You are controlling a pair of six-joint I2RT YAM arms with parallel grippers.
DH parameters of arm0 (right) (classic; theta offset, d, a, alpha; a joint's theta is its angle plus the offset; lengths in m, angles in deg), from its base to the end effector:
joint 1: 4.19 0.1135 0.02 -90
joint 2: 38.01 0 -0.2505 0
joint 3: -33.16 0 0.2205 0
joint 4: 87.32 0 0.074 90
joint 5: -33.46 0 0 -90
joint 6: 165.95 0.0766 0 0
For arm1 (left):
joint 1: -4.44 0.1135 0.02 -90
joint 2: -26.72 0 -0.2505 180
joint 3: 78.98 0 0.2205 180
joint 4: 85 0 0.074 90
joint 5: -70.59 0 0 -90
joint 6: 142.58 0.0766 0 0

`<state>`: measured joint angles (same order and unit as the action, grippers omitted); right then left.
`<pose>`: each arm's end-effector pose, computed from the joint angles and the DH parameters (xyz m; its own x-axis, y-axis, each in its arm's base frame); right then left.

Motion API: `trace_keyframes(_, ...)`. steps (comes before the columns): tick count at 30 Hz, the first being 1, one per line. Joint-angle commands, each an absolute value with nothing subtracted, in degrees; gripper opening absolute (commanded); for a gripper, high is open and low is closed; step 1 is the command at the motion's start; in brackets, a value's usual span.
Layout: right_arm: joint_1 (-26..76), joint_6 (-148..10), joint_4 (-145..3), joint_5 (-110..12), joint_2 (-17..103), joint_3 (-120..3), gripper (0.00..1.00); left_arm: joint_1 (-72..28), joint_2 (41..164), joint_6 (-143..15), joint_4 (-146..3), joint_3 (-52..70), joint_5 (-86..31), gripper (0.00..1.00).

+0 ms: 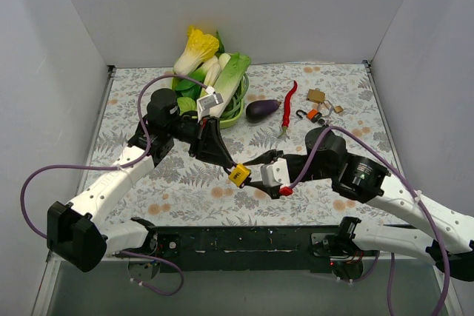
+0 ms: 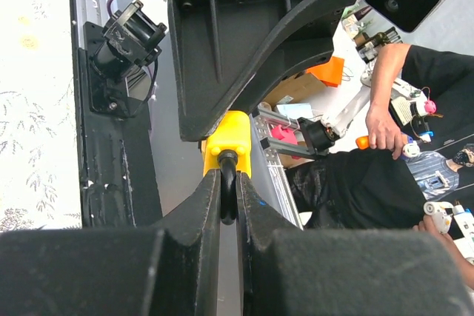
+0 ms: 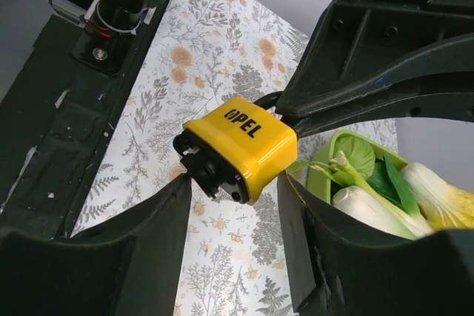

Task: Lock with the key
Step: Place the lock at the center of the board.

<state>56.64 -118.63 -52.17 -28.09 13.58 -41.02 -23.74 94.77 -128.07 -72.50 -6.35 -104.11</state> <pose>0.0685 0.1976 0.3638 0.5962 -0.1549 -0.7878 -0.8029 -0.1122 -0.5855 0.1636 -0.1742 0.3523 -0.9143 0.3884 -0.1153 0.1112 -0.0333 -0.9932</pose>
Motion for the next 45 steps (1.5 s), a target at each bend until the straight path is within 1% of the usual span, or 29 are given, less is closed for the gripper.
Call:
trace_keyframes(1,57.24,-116.21,-53.77,-26.39,14.9,-43.71,0.55,-24.82,93.96,-128.17,-73.96,-6.5,-102.2,0.0)
trace_keyframes(2,57.24,-116.03,-53.69,-26.39,14.99,-43.8,0.51,-25.09,93.96,-127.65,-73.87,-6.5,-102.2,0.0)
trace_keyframes(5,57.24,-115.16,-53.6,-25.87,15.69,-44.32,0.44,-25.79,94.13,-126.42,-72.64,-6.5,-101.06,0.0)
trace_keyframes(8,57.33,-113.66,-53.33,-25.6,16.65,-45.12,0.39,-26.23,94.05,-125.54,-71.59,-6.5,-100.18,0.0)
trace_keyframes(10,57.24,-111.83,-53.77,-26.12,17.09,-45.29,0.38,-26.49,93.96,-124.57,-70.62,-6.33,-99.48,0.0)
trace_keyframes(12,57.33,-110.24,-54.04,-26.13,17.71,-45.82,0.39,-26.5,93.96,-123.87,-69.92,-6.24,-98.25,0.0)
trace_keyframes(13,57.24,-109.01,-54.12,-26.21,17.97,-46.08,0.42,-26.5,93.87,-123.51,-69.57,-6.24,-97.72,0.0)
trace_keyframes(14,57.24,-106.91,-54.04,-26.3,18.32,-46.35,0.48,-26.5,93.78,-123.08,-68.08,-6.24,-97.2,0.0)
trace_keyframes(17,57.24,-104.44,-53.86,-26.74,18.68,-46.88,0.53,-26.5,93.26,-121.31,-65.96,-6.32,-94.91,0.0)
trace_keyframes(19,57.15,-103.73,-53.95,-27.18,18.59,-46.7,0.54,-26.49,92.99,-121.14,-65.7,-6.5,-93.68,0.0)
trace_keyframes(23,56.8,-103.46,-54.56,-26.83,18.5,-46.35,0.41,-26.5,92.82,-119.65,-64.91,-6.41,-92.63,0.0)
trace_keyframes(25,56.8,-103.11,-54.13,-26.92,18.94,-46.96,0.41,-26.5,92.64,-117.28,-61.93,-5.71,-91.31,0.0)
trace_keyframes(32,55.49,-99.69,-54.83,-26.74,20.08,-47.14,0.41,-26.58,91.59,-113.85,-59.28,-5.62,-88.05,0.0)
trace_keyframes(37,50.84,-95.73,-56.33,-24.74,21.22,-46.79,0.4,-26.58,90.97,-114.1,-58.23,-6.23,-86.74,0.0)
trace_keyframes(40,48.02,-96.6,-52.12,-23.84,21.84,-46.97,0.52,-25.1,91.32,-116.99,-58.66,-6.76,-87.16,0.0)
trace_keyframes(41,47.4,-97.82,-49.23,-23.84,21.75,-46.88,0.62,-24.31,91.32,-118.4,-59.62,-7.98,-87.52,0.0)
trace_keyframes(44,46.08,-100.64,-45.09,-25.16,20.09,-45.3,0.74,-20.09,91.67,-122.62,-63.23,-9.39,-87.96,0.0)
trace_keyframes(45,45.82,-101.78,-43.33,-25.77,19.56,-44.69,0.76,-18.77,91.85,-123.5,-64.71,-9.49,-88.05,0.0)
